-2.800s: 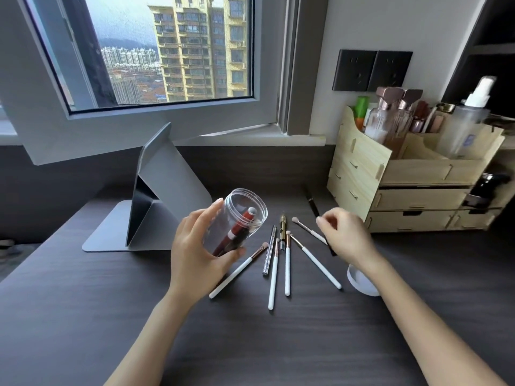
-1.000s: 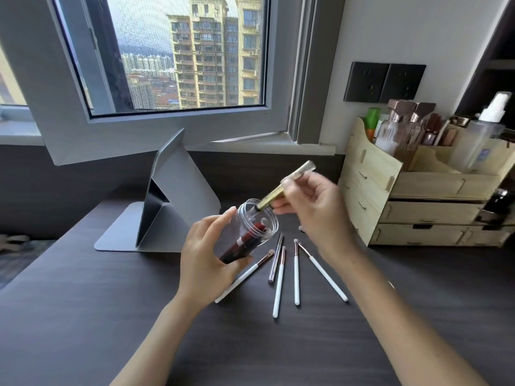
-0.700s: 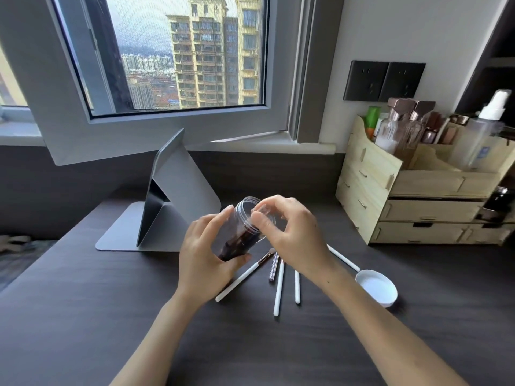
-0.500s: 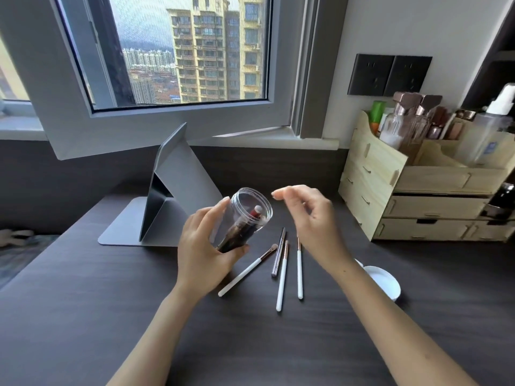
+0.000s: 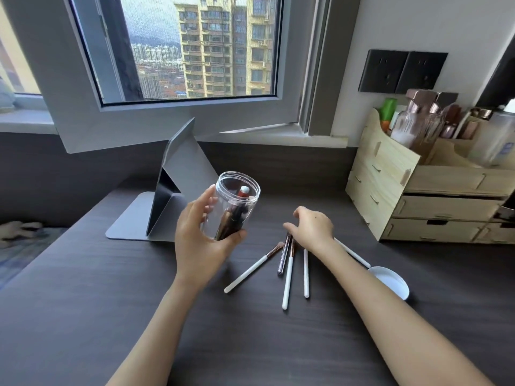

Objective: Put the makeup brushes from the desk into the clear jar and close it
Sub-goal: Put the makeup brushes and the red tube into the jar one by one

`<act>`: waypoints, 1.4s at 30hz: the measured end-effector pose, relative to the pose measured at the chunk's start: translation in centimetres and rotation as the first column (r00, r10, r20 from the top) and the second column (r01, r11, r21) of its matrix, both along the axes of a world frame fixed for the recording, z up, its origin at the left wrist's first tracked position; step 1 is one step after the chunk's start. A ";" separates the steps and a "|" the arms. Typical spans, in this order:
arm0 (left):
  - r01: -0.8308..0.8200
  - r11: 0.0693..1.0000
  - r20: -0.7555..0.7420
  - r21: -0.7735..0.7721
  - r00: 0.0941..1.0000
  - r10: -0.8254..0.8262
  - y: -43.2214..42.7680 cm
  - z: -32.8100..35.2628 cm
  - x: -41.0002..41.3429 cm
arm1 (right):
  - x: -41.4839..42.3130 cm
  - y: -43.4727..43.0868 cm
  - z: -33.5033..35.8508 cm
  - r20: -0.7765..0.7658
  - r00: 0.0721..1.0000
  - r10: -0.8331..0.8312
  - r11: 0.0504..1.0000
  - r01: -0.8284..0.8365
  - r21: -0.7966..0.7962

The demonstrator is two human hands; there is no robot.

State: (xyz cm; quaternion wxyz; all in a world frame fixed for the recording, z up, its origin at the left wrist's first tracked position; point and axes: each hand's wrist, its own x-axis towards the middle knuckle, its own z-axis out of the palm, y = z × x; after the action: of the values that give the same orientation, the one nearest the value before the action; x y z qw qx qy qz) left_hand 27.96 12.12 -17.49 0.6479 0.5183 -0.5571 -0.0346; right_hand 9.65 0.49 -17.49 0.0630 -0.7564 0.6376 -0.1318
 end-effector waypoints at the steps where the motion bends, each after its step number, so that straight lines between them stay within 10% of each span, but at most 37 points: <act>1: -0.005 1.000 0.013 0.002 1.000 0.005 0.0 0.0 -0.1 | 0.3 -0.6 0.0 0.022 0.999 -0.029 0.999 0.029 0.039; 6: -0.033 0.999 0.122 -0.004 0.992 0.033 0.0 -0.2 -0.3 | 2.1 -2.2 0.5 0.091 0.989 -0.113 0.984 0.098 0.149; 9: -0.040 0.999 0.147 0.001 0.988 0.040 0.1 -0.2 -0.3 | 1.1 -2.7 1.3 0.388 0.902 -0.191 0.976 0.134 0.169; 14: -0.044 0.999 0.150 0.008 0.988 0.042 0.2 -0.2 -0.3 | -2.7 0.3 6.2 0.948 0.318 -0.004 0.979 0.194 -0.060; 17: -0.053 0.998 0.212 0.019 0.976 0.048 0.2 -0.2 -0.6 | -3.5 3.2 9.0 0.975 -0.055 0.217 0.946 0.258 -0.196; 20: -0.064 0.998 0.280 0.024 0.959 0.055 0.4 -0.2 -1.0 | -2.6 5.9 10.3 0.918 -0.166 0.360 0.917 0.244 -0.315; 23: -0.049 0.999 0.335 0.021 0.941 0.039 0.6 -0.1 -1.4 | -1.2 7.7 9.9 0.884 -0.003 0.468 0.870 0.179 -0.460; 29: -0.016 0.999 0.278 0.041 0.961 0.004 0.9 0.1 -1.6 | -0.3 8.3 6.6 0.601 0.629 0.493 0.846 -0.185 -0.501; 35: -0.039 0.998 0.299 0.046 0.954 0.024 0.8 0.0 -1.5 | -3.4 7.5 5.9 0.660 0.639 0.394 0.906 -0.151 -0.395; 42: -0.055 0.998 0.273 0.036 0.961 0.043 0.6 0.0 -1.4 | -5.9 4.4 0.6 0.288 0.958 -0.011 1.000 0.017 -0.021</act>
State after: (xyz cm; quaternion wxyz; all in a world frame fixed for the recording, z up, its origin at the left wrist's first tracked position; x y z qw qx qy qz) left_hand 26.52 12.75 -17.45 0.5545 0.5457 -0.6270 0.0410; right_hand 3.72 4.91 -16.91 0.1454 -0.7253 0.6254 -0.2482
